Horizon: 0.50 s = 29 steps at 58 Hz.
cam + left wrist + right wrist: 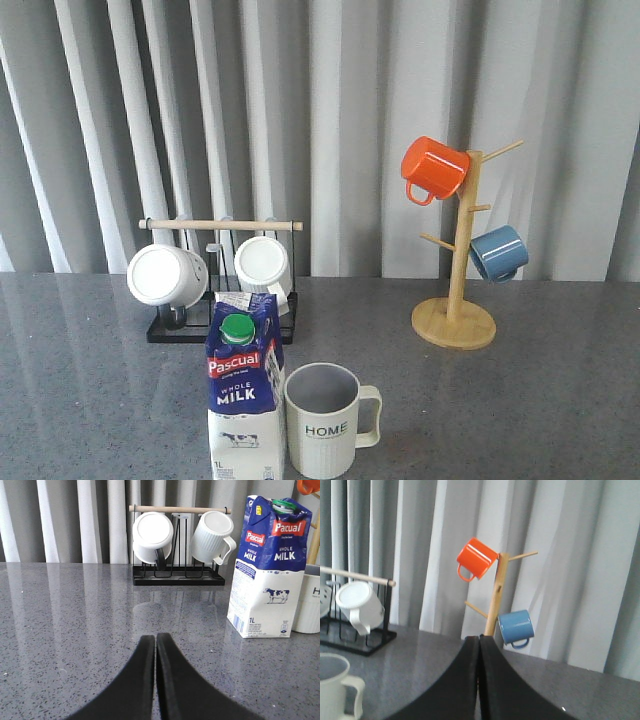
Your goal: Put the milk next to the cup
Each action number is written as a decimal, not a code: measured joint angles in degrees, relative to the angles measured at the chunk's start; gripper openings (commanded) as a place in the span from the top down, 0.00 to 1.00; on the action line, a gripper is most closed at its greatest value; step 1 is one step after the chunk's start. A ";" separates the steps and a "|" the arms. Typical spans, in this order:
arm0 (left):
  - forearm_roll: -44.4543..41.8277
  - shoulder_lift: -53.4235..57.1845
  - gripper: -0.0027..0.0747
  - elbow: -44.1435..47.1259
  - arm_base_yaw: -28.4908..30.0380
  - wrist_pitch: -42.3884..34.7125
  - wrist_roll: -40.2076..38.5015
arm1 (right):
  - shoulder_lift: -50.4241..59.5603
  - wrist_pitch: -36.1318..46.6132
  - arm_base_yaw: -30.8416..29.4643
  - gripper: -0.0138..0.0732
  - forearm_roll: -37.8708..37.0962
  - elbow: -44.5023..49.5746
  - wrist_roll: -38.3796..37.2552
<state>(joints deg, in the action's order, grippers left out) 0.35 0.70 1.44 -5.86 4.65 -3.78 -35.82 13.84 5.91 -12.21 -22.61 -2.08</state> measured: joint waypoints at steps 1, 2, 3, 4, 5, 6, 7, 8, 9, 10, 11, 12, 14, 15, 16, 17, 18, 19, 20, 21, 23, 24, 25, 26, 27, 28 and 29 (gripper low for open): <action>0.00 0.00 0.98 0.00 0.00 0.00 0.00 | 0.83 -1.70 0.00 0.85 0.10 0.29 1.05; 0.00 0.00 0.98 0.00 0.00 0.00 0.00 | 1.45 -3.02 0.00 0.85 0.11 0.56 1.70; 0.00 0.00 0.98 0.00 0.00 0.00 0.00 | 2.57 -5.10 0.00 0.85 0.29 1.05 2.73; 0.00 0.00 0.98 0.00 0.00 0.00 0.00 | 3.89 -6.47 -0.01 0.85 0.40 1.46 3.64; 0.00 0.00 0.98 0.00 0.00 0.00 0.00 | 4.85 -8.31 -0.08 0.85 0.59 2.14 4.19; 0.00 0.00 0.98 0.00 0.00 0.06 0.00 | 6.38 -9.43 -0.20 0.85 0.74 2.67 4.88; 0.00 0.00 0.98 0.00 0.00 0.05 0.00 | 7.47 -10.91 -0.33 0.85 0.98 3.50 5.26; 0.00 0.00 0.98 0.00 0.00 0.05 0.00 | 9.26 -12.12 -0.62 0.85 1.10 4.09 5.77; 0.00 0.00 0.98 0.00 0.00 0.05 0.00 | 11.08 -12.75 -0.97 0.85 1.28 4.97 6.01; 0.00 0.00 0.98 0.00 0.00 0.05 0.00 | 12.30 -13.42 -1.26 0.85 1.34 5.57 6.26; 0.00 0.00 0.98 0.00 0.00 0.05 0.00 | 14.11 -13.84 -1.76 0.85 1.42 6.48 6.40; 0.00 0.00 0.98 0.00 0.00 0.05 0.00 | 15.32 -13.84 -2.12 0.85 1.51 7.42 6.52; 0.00 0.00 0.98 0.00 0.00 0.05 0.00 | 18.27 -14.24 -3.15 0.85 1.67 9.05 6.75; 0.00 0.00 0.98 0.00 0.00 0.05 0.00 | 19.98 -14.38 -3.81 0.85 1.70 10.07 6.81; 0.00 0.00 0.98 0.00 0.00 0.05 0.00 | 21.11 -14.45 -4.26 0.85 1.69 10.76 6.80; 0.00 0.00 0.98 0.00 0.00 0.05 0.00 | 22.73 -14.55 -4.93 0.85 1.86 11.84 6.80; 0.00 0.00 0.98 0.00 0.00 0.05 0.00 | 24.32 -14.55 -5.59 0.85 2.13 12.96 6.80; 0.00 0.00 0.98 0.00 0.00 0.05 0.00 | 25.33 -14.55 -5.99 0.85 2.29 13.76 6.72; 0.00 0.00 0.98 0.00 0.00 0.05 0.00 | 26.75 -14.55 -6.56 0.85 2.73 14.96 6.65; 0.00 0.00 0.98 0.00 0.00 0.05 0.00 | 27.66 -14.55 -6.92 0.85 3.13 15.80 6.58; 0.00 0.00 0.98 0.00 0.00 0.05 0.00 | 30.06 -13.84 -7.74 0.85 4.48 18.36 6.28; 0.00 0.00 0.98 0.00 0.00 0.05 0.00 | 30.77 -13.84 -7.96 0.85 4.97 19.24 6.06; 0.00 0.00 0.98 0.00 0.00 0.05 0.00 | 31.76 -13.42 -8.19 0.85 5.69 20.56 5.82; 0.00 0.00 0.98 0.00 0.00 0.05 0.00 | 32.37 -13.17 -8.26 0.85 6.20 21.35 5.64; 0.00 0.00 0.98 0.00 0.00 0.05 0.00 | 33.20 -13.09 -8.39 0.85 6.97 22.36 5.35; 0.00 0.00 0.98 0.00 0.00 0.05 0.00 | 33.69 -13.03 -8.39 0.85 7.40 22.90 5.16; 0.00 0.00 0.98 0.00 0.00 0.05 0.00 | 34.40 -13.13 -8.44 0.85 8.05 23.50 4.69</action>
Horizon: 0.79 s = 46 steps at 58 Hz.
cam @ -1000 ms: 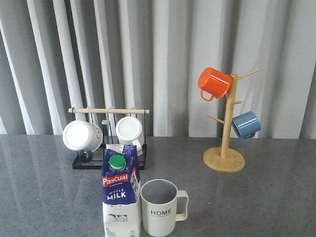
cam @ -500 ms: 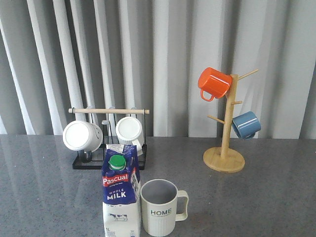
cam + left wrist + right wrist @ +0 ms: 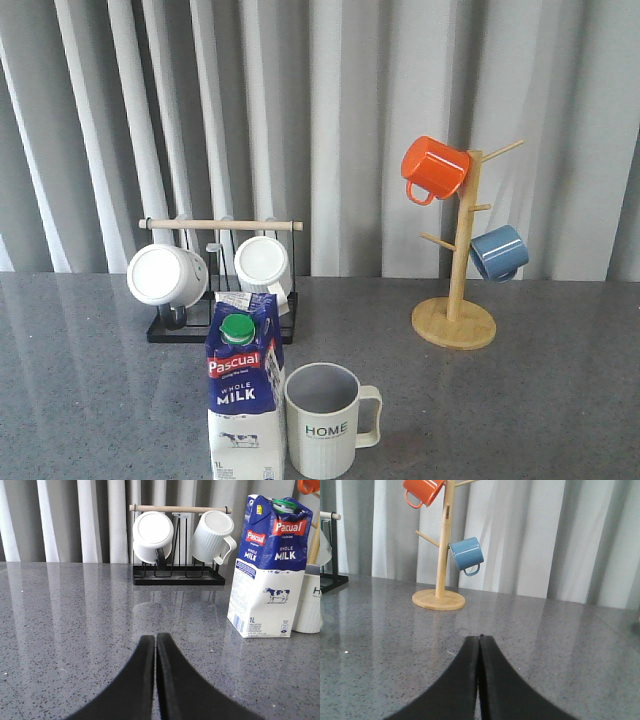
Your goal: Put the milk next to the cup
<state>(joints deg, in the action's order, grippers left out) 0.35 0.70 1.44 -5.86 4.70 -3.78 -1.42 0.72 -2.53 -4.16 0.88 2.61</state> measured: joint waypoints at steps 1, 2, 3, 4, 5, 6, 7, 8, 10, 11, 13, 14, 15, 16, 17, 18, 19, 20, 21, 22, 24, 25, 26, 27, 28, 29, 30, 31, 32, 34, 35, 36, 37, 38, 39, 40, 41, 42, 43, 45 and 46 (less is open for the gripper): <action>0.00 0.00 0.98 0.00 0.00 0.00 0.00 | 0.43 -0.28 0.00 0.85 0.42 0.25 -0.42; 0.00 0.00 0.98 0.00 0.00 0.00 0.00 | 0.99 -0.72 -0.07 0.85 0.98 0.46 -0.92; 0.00 0.00 0.98 0.00 0.00 0.00 0.00 | 1.39 -1.49 -0.12 0.85 1.39 0.52 -1.36; 0.00 0.00 0.98 0.00 0.00 0.00 -0.04 | 1.58 -1.92 -0.12 0.85 1.62 0.59 -1.61; 0.00 0.00 0.98 0.00 0.00 0.08 -0.04 | 1.73 -2.59 -0.12 0.85 1.85 0.59 -1.93; 0.00 0.00 0.98 0.00 0.00 0.07 -0.04 | 1.79 -3.05 -0.12 0.85 1.91 0.59 -2.04; 0.00 0.00 0.98 0.00 0.00 0.07 -0.04 | 1.92 -3.61 -0.12 0.85 2.07 0.59 -2.19; 0.00 0.00 0.98 0.00 0.00 0.07 -0.04 | 1.93 -3.88 -0.12 0.85 2.14 0.59 -2.20; 0.00 0.00 0.98 0.00 0.00 0.07 -0.04 | 2.00 -4.54 -0.12 0.85 2.21 0.59 -2.61; 0.00 0.00 0.98 0.00 0.00 0.07 -0.04 | 2.00 -4.67 -0.12 0.85 2.21 0.59 -2.61; 0.00 0.00 0.98 0.00 0.00 0.07 -0.04 | 2.00 -4.91 -0.12 0.85 2.23 0.59 -2.61; 0.00 0.00 0.98 0.00 0.00 0.07 -0.04 | 2.00 -4.98 -0.12 0.85 2.28 0.59 -2.61; 0.05 0.00 0.98 0.00 0.00 0.07 -0.04 | 2.00 -4.97 -0.12 0.85 2.28 0.59 -2.61; 0.05 0.00 0.98 0.00 0.00 0.07 -0.04 | 2.00 -4.97 -0.12 0.85 2.34 0.59 -2.61; 0.05 0.00 0.98 0.00 0.00 0.07 -0.04 | 2.00 -4.97 -0.12 0.85 2.40 0.59 -2.61; 0.05 0.00 0.98 0.00 0.00 0.07 -0.04 | 2.00 -4.97 -0.12 0.85 2.39 0.59 -2.61; 0.05 0.00 0.98 0.00 0.00 0.07 -0.04 | 2.00 -4.97 -0.12 0.85 2.39 0.59 -2.61; 0.05 0.00 0.98 0.00 0.00 0.07 -0.04 | 2.00 -4.97 -0.12 0.85 2.44 0.59 -2.61; 0.05 0.00 0.98 0.00 0.00 0.07 -0.04 | 2.00 -4.97 -0.12 0.85 2.41 0.59 -2.61; 0.05 0.00 0.98 0.00 0.00 0.07 -0.04 | 2.00 -4.97 -0.12 0.85 2.41 0.59 -2.61; 0.05 0.00 0.98 0.00 0.00 0.07 -0.04 | 2.00 -4.97 -0.12 0.85 2.46 0.59 -2.61; 0.05 0.00 0.98 0.00 0.00 0.07 -0.04 | 2.00 -4.97 -0.12 0.85 2.46 0.59 -2.61; 0.05 0.00 0.98 0.00 0.00 0.07 -0.04 | 2.00 -4.97 -0.12 0.85 2.46 0.59 -2.61; 0.05 0.00 0.98 0.00 0.00 0.07 -0.04 | 2.00 -4.97 -0.12 0.85 2.46 0.59 -2.61; 0.05 0.00 0.98 0.00 0.00 0.07 -0.04 | 2.00 -4.97 -0.12 0.85 2.46 0.59 -2.61; 0.05 0.00 0.98 0.00 0.00 0.07 -0.04 | 2.00 -4.97 -0.12 0.85 2.46 0.59 -2.61; 0.05 0.00 0.98 0.00 0.00 0.07 -0.04 | 2.00 -4.97 -0.12 0.85 2.46 0.59 -2.61; 0.05 0.00 0.98 0.00 0.00 0.07 -0.04 | 2.00 -4.97 -0.12 0.85 2.46 0.59 -2.61; 0.05 0.00 0.98 0.00 0.00 0.07 -0.04 | 2.00 -4.97 -0.12 0.85 2.46 0.59 -2.61; 0.05 0.00 0.98 0.00 0.00 0.07 -0.04 | 2.00 -4.97 -0.12 0.85 2.46 0.59 -2.61; 0.05 0.00 0.98 0.00 0.00 0.07 -0.04 | 2.00 -4.97 -0.12 0.85 2.46 0.59 -2.61; 0.05 0.00 0.98 0.00 0.00 0.07 -0.04 | 2.00 -4.97 -0.12 0.85 2.46 0.59 -2.61; 0.05 0.00 0.98 0.00 0.00 0.07 -0.04 | 2.00 -4.97 -0.12 0.85 2.46 0.59 -2.61; 0.05 0.00 0.98 0.00 0.00 0.07 -0.04 | 2.00 -4.97 -0.12 0.85 2.46 0.59 -2.61; 0.05 0.00 0.98 0.00 0.00 0.07 -0.04 | 2.00 -4.97 -0.12 0.85 2.46 0.59 -2.61; 0.05 0.00 0.98 0.00 0.00 0.07 -0.04 | 2.00 -4.97 -0.12 0.85 2.46 0.59 -2.61; 0.05 0.00 0.98 0.00 0.00 0.07 -0.04 | 2.00 -4.97 -0.12 0.85 2.46 0.59 -2.61; 0.05 0.00 0.98 0.00 0.00 0.07 -0.04 | 2.00 -4.97 -0.12 0.85 2.46 0.59 -2.61; 0.05 0.00 0.98 0.00 0.00 0.07 -0.04 | 2.00 -4.97 -0.12 0.85 2.46 0.59 -2.61; 0.05 0.00 0.98 0.00 0.00 0.07 -0.04 | 2.00 -4.97 -0.12 0.85 2.46 0.59 -2.61; 0.05 0.00 0.98 0.00 0.00 0.07 -0.04 | 2.00 -4.97 -0.12 0.85 2.46 0.59 -2.61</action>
